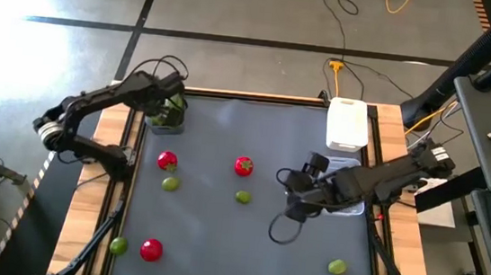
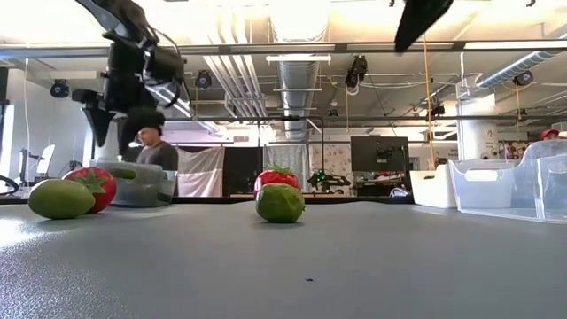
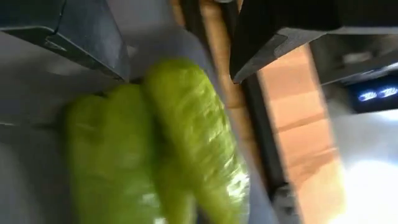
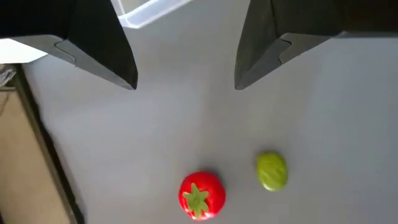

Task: Sort produce into baskets
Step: Put the cucumber into the black bin, then put the tomato into the transparent bin

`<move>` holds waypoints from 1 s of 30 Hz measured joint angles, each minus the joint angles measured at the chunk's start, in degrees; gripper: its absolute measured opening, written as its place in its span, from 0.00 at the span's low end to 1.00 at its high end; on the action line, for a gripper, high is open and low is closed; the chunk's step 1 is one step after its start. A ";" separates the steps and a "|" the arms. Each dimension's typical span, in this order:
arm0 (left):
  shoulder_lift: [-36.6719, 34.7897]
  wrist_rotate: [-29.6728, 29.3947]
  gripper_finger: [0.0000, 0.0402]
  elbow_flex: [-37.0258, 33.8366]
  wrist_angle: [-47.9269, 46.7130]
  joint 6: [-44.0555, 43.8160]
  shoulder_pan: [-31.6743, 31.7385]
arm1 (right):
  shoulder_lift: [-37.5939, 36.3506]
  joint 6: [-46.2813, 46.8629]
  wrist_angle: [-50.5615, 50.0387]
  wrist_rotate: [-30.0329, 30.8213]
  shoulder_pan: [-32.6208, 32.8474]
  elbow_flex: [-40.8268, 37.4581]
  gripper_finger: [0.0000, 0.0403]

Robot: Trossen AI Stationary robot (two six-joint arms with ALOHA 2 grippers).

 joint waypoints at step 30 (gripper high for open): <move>-18.96 -7.23 0.64 0.79 33.95 -15.38 -45.37 | 19.59 -32.38 65.52 -22.10 -25.64 -19.05 0.95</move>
